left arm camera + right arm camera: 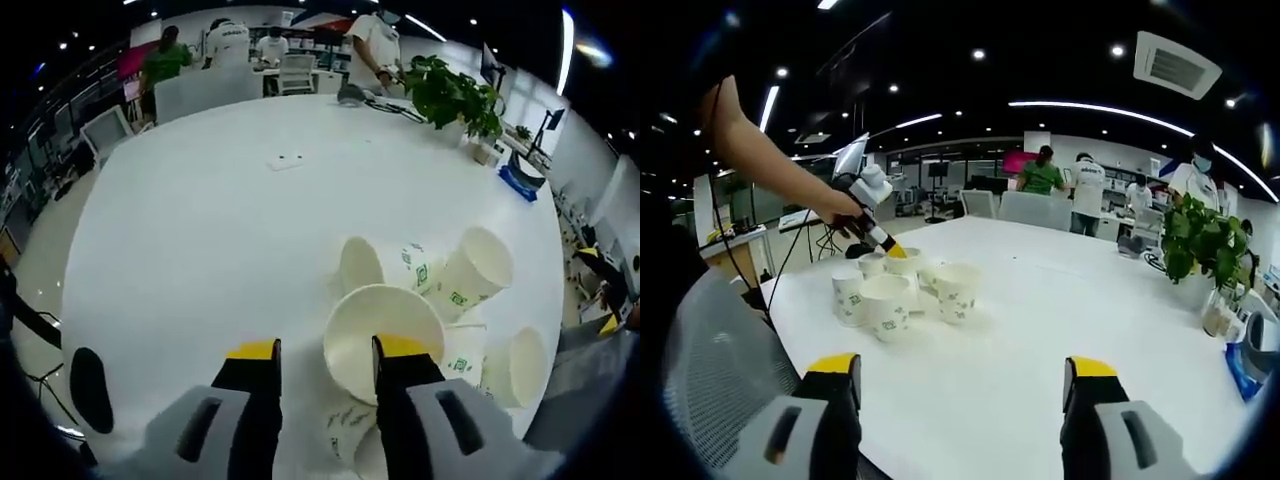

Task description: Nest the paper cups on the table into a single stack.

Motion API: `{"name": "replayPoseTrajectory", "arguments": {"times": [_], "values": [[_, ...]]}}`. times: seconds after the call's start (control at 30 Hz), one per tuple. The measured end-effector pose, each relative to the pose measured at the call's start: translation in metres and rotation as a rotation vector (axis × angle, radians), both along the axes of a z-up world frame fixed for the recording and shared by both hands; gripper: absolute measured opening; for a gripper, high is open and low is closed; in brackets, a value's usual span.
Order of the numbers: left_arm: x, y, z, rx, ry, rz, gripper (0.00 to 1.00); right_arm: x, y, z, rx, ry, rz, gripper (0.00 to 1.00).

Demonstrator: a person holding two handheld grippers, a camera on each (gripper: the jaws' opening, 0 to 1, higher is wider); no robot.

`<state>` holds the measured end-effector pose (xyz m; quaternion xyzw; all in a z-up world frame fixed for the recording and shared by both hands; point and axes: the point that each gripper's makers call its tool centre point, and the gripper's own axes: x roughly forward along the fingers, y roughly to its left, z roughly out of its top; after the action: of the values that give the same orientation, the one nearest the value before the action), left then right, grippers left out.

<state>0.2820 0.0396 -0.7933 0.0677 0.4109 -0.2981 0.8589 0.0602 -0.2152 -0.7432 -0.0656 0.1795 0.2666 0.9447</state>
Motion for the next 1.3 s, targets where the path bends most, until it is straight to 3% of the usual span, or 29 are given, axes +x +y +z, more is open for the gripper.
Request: {"name": "replayPoseTrajectory", "arguments": {"times": [0.3, 0.6, 0.97, 1.3], "values": [[0.005, 0.000, -0.007, 0.019, 0.010, -0.027, 0.17, 0.000, 0.000, 0.000, -0.003, 0.003, 0.000, 0.83], [0.008, 0.002, -0.001, 0.020, -0.015, -0.018, 0.01, -0.001, 0.000, -0.001, -0.003, 0.004, 0.002, 0.83], [0.004, 0.000, 0.007, 0.003, -0.016, -0.017, 0.00, -0.001, 0.001, 0.000, -0.001, 0.001, 0.008, 0.82], [0.002, -0.002, 0.024, -0.032, -0.038, -0.005, 0.00, 0.000, 0.001, 0.002, 0.005, -0.009, 0.007, 0.82]]}}
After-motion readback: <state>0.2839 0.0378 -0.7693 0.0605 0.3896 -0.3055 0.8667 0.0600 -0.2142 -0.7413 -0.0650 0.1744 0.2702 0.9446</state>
